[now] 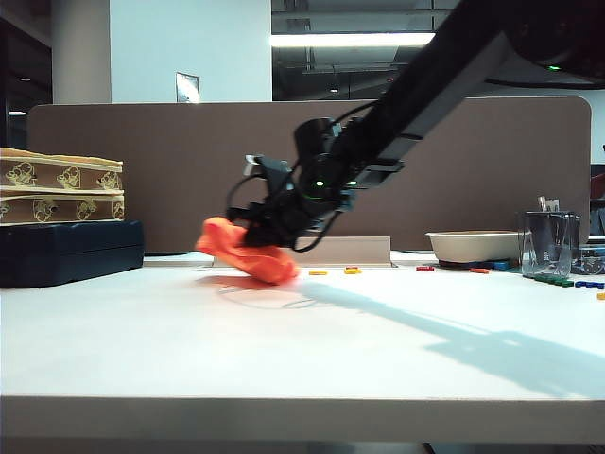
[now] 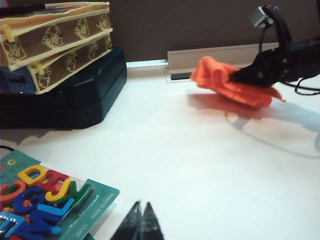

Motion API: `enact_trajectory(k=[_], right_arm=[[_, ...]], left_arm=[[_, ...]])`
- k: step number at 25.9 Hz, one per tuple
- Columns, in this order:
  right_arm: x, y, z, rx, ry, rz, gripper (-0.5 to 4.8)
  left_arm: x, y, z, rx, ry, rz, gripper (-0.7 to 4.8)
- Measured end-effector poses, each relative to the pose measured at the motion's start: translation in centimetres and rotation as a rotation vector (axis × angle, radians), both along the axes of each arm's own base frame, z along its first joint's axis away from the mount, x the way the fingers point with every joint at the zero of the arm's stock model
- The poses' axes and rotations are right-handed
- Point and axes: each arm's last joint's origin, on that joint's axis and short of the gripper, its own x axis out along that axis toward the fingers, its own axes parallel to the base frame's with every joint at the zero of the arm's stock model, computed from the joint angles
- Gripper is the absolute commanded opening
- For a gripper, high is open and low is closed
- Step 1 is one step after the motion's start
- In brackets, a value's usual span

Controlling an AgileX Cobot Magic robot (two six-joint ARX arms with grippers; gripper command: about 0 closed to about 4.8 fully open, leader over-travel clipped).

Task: Use an orange cloth to wipe the letter magnets on the table away for a distance.

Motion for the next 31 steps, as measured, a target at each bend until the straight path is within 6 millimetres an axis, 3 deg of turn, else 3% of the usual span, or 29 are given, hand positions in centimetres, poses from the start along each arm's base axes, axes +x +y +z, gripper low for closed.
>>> enact_trajectory(k=[4,10,14,20,31], right_arm=[[1.9,-3.7,-0.1,-0.014,0.001,-0.106,-0.02],[3.2,-6.7,-0.1,-0.04,-0.017,-0.181,-0.02],[4.5,-10.2,-0.9,-0.063,0.005,-0.254,-0.02],[5.1,-12.3,-1.0,-0.089,0.002,-0.295,-0.02],[6.5,-18.8,-1.3,-0.12,0.039,-0.436,-0.02]], left_arm=[[0.0,0.0,0.0,0.0,0.002,0.0,-0.06],[0.0,0.0,-0.2,0.002,0.022,0.0,-0.06],[0.0,0.0,-0.3,0.002,0.031,0.0,-0.06],[0.0,0.0,-0.3,0.002,0.031,0.0,-0.06],[0.0,0.0,-0.4,0.003,0.039,0.0,-0.06]])
